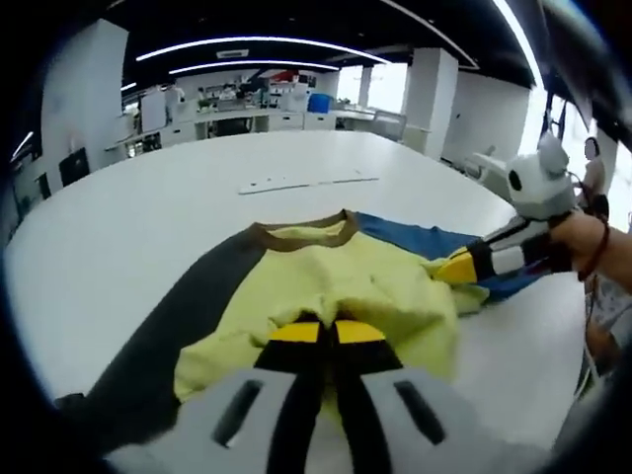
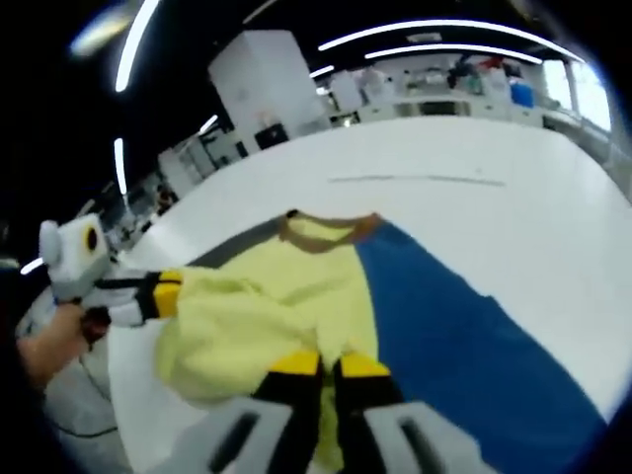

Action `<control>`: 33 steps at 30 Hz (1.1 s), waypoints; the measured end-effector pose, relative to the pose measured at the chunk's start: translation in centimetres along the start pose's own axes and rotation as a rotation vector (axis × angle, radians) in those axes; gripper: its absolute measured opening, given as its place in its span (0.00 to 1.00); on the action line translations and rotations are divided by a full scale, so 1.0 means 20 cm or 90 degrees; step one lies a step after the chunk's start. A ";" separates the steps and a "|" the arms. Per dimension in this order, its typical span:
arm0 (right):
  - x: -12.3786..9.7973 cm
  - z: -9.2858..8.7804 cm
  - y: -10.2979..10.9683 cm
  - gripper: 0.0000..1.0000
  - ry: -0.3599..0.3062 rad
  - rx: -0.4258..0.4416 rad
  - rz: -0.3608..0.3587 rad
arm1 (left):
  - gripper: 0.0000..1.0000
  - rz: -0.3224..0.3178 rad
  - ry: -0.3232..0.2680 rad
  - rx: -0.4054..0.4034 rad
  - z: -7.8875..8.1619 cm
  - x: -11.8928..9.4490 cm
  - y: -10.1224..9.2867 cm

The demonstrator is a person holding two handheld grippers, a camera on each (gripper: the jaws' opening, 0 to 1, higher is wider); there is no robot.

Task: Fold the garment on the visible template until the final outline fits inside the template.

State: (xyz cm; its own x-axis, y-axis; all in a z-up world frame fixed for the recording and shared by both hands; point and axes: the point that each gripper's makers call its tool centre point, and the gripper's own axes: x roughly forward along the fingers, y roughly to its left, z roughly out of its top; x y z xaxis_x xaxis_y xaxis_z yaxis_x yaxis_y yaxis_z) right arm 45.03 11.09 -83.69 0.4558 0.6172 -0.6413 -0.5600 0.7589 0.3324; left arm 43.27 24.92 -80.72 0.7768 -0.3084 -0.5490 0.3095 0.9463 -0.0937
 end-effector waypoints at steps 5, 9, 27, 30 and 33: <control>-0.05 0.01 0.00 0.10 -0.005 -0.018 -0.009 | 0.00 -0.007 -0.002 0.025 0.00 -0.04 -0.02; -0.11 0.02 0.02 0.16 -0.011 -0.033 -0.011 | 0.02 -0.018 -0.005 0.043 0.00 -0.09 -0.03; -0.14 -0.07 0.16 0.15 0.012 -0.121 0.019 | 0.13 -0.045 0.024 0.138 -0.15 -0.30 -0.02; -0.13 -0.09 0.15 0.15 0.018 -0.127 0.017 | 0.13 -0.043 0.045 0.142 -0.20 -0.28 0.00; -0.12 -0.10 0.14 0.14 0.021 -0.131 0.006 | 0.15 -0.053 0.061 0.119 -0.25 -0.24 0.00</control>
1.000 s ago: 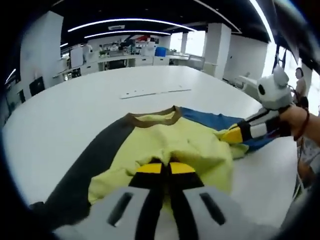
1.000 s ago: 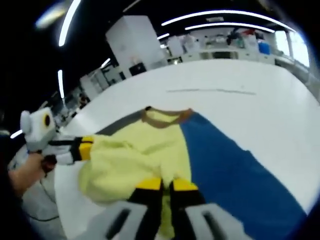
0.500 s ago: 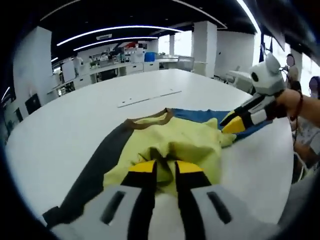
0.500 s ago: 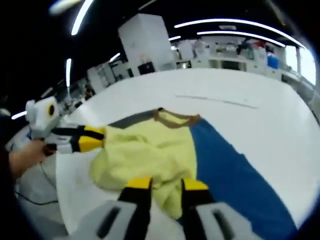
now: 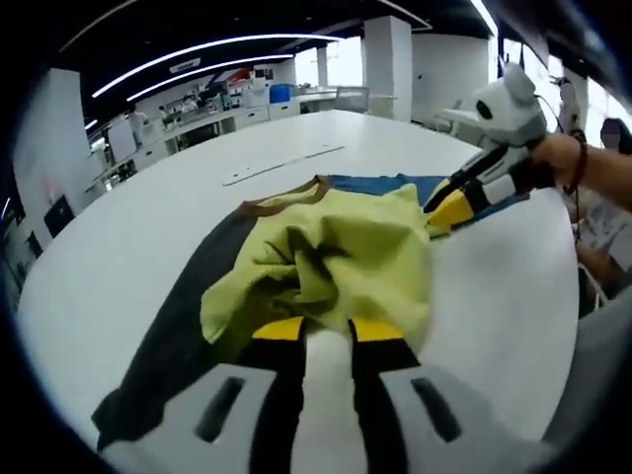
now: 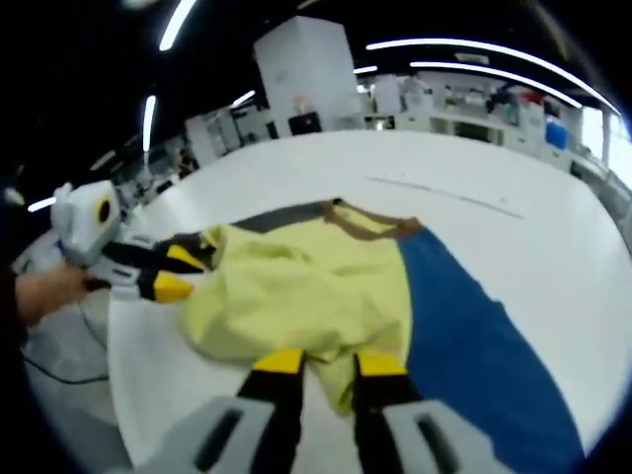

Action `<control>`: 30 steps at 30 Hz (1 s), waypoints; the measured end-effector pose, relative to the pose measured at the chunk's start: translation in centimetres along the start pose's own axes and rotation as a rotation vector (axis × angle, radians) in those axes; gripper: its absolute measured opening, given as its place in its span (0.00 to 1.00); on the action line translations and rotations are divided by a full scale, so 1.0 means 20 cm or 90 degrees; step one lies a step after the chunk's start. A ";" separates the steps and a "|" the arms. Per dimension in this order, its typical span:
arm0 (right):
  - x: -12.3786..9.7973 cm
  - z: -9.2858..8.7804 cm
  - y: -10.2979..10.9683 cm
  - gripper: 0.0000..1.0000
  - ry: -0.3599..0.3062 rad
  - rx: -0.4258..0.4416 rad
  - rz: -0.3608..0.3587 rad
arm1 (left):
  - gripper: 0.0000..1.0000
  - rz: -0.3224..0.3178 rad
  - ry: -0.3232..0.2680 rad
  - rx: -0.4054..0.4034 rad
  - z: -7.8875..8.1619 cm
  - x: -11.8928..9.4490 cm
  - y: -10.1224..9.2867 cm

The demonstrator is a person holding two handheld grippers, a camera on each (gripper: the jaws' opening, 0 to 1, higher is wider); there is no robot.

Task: Fold the garment on the visible template until the final outline fits inside the template.

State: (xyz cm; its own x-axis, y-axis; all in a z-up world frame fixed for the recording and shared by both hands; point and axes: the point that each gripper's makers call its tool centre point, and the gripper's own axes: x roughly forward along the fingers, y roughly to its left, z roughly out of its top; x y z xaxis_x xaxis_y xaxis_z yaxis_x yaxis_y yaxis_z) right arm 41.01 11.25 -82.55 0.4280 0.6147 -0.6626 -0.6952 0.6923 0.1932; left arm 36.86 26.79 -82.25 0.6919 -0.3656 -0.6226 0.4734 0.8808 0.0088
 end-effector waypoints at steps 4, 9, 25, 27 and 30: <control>0.02 0.00 0.01 0.13 -0.001 -0.004 0.001 | 0.15 -0.012 0.018 0.002 -0.04 0.04 -0.05; 0.04 0.00 0.03 0.12 -0.005 -0.003 0.005 | 0.15 -0.021 0.027 -0.003 -0.05 0.08 -0.08; 0.04 0.00 0.02 0.00 -0.004 -0.008 -0.003 | 0.00 -0.013 0.035 -0.015 -0.05 0.09 -0.09; 0.02 0.01 0.03 0.00 -0.007 -0.009 0.003 | 0.00 -0.008 0.032 -0.007 -0.05 0.06 -0.10; -0.03 0.02 0.05 0.00 -0.008 -0.017 0.009 | 0.00 0.000 0.020 -0.016 -0.02 0.01 -0.08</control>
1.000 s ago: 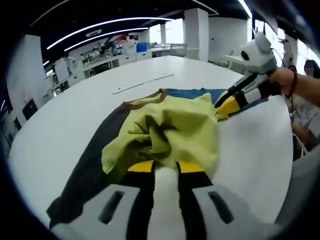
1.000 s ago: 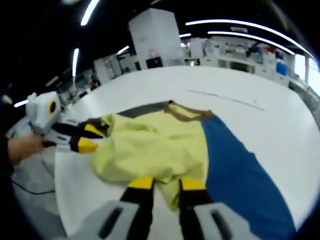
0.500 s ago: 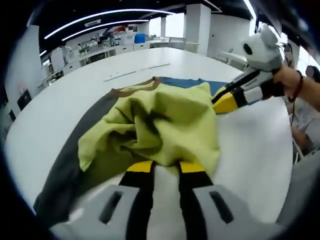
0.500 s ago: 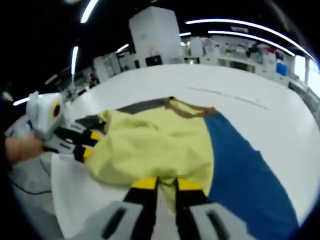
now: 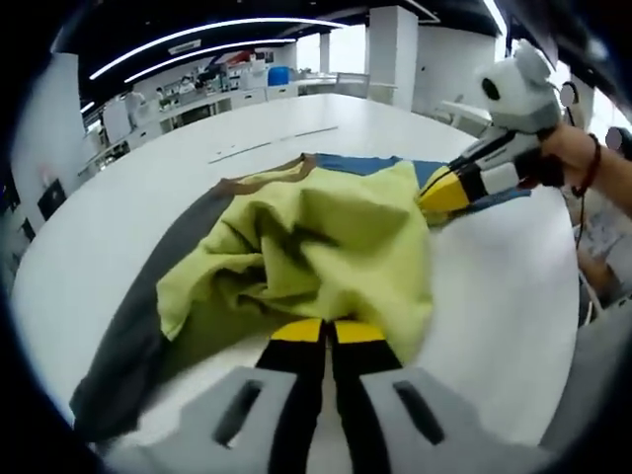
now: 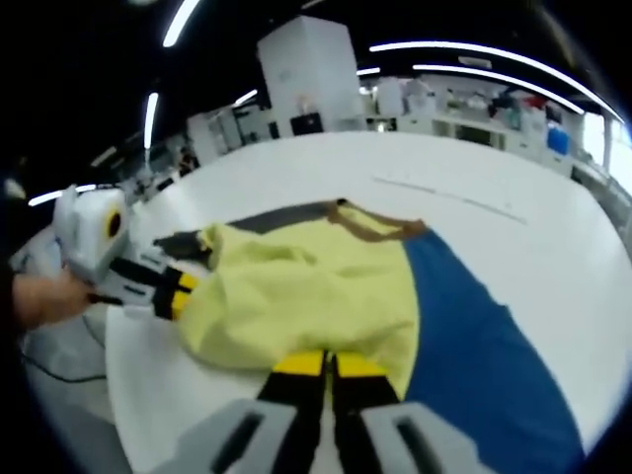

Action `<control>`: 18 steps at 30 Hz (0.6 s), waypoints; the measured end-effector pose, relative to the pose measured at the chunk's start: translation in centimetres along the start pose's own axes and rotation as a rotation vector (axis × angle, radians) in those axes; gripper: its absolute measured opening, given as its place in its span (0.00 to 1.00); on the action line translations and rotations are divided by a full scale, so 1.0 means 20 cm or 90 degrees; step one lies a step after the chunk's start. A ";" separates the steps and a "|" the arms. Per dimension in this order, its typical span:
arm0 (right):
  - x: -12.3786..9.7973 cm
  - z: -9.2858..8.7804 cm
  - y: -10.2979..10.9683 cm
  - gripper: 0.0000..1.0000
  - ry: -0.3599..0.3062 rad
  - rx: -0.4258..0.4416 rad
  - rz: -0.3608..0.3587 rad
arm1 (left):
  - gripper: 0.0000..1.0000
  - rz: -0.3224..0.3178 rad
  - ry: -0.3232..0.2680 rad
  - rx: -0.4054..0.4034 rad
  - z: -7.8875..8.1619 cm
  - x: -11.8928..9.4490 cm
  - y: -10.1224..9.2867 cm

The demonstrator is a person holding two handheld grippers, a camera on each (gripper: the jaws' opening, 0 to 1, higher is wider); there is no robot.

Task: Fold the garment on the visible template until the final outline fits inside the template.

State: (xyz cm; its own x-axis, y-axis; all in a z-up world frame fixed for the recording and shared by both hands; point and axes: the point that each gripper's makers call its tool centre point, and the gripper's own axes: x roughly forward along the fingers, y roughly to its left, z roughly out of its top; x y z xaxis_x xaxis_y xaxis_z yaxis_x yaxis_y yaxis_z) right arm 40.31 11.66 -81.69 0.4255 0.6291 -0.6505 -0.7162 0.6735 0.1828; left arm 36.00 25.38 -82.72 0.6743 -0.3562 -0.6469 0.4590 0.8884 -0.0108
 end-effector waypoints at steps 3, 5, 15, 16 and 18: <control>-0.04 0.00 0.01 0.00 0.002 0.001 0.011 | 0.00 0.008 -0.022 -0.022 0.03 -0.06 0.01; -0.07 0.00 0.01 0.00 0.004 0.001 0.016 | 0.00 0.009 -0.032 -0.035 0.05 -0.11 0.01; -0.26 -0.04 0.06 0.00 0.004 0.002 0.034 | 0.00 0.008 -0.062 -0.073 0.07 -0.28 -0.06; -0.29 -0.05 0.08 0.00 0.005 0.003 0.035 | 0.00 0.005 -0.064 -0.076 0.07 -0.30 -0.07; -0.33 -0.07 0.10 0.00 0.007 0.004 0.037 | 0.00 0.004 -0.065 -0.078 0.06 -0.32 -0.08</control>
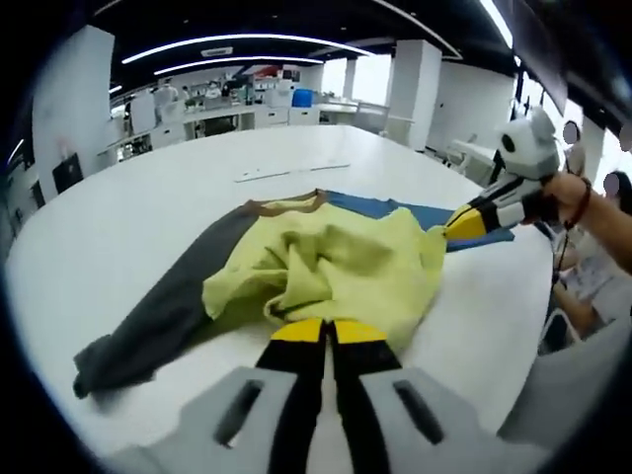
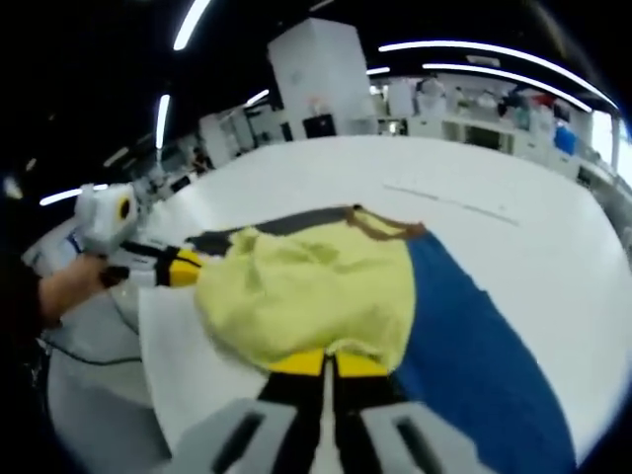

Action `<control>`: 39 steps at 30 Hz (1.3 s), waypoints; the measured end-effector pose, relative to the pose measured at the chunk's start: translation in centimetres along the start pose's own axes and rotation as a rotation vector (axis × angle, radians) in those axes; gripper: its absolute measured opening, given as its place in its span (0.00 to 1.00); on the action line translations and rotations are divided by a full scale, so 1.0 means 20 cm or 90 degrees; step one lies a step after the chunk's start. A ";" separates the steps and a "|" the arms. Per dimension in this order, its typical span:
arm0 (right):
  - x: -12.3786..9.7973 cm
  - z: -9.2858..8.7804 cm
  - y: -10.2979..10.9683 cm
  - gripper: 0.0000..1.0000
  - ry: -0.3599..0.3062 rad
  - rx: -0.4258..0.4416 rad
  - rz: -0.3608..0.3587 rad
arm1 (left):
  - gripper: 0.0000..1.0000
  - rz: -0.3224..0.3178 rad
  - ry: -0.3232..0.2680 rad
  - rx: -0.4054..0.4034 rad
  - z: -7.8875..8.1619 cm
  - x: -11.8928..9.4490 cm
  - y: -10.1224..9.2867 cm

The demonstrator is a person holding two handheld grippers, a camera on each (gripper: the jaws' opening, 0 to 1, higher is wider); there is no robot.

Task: Fold the garment on the visible template until the final outline fits inside the template.

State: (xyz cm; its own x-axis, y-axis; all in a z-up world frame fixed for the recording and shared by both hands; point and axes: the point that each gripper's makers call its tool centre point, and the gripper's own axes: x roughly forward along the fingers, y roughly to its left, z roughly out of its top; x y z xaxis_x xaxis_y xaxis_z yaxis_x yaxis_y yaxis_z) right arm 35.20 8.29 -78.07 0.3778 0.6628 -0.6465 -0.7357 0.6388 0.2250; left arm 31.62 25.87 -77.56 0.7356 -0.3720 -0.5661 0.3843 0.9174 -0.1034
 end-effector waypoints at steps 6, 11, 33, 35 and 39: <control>-0.08 -0.08 0.04 0.00 0.007 0.012 0.005 | 0.00 -0.003 0.011 -0.009 -0.03 -0.08 -0.06; -0.13 -0.14 0.09 0.00 0.009 0.033 0.011 | 0.00 -0.010 0.036 -0.012 -0.08 -0.13 -0.11; -0.17 -0.51 0.23 0.00 0.083 0.052 -0.018 | 0.00 -0.002 0.113 0.002 -0.31 -0.20 -0.16; -0.17 -0.52 0.22 0.00 0.094 0.036 -0.027 | 0.00 -0.009 0.123 0.004 -0.33 -0.20 -0.16; -0.17 -0.53 0.22 0.01 0.095 0.032 -0.028 | 0.04 0.001 0.111 0.008 -0.32 -0.22 -0.14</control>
State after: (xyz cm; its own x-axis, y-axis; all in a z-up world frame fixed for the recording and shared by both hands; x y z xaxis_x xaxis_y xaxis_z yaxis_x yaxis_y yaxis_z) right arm 24.69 4.77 -82.53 0.3193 0.5708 -0.7565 -0.6896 0.6875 0.2276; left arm 23.75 25.82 -80.02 0.6281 -0.3396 -0.7001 0.3909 0.9157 -0.0934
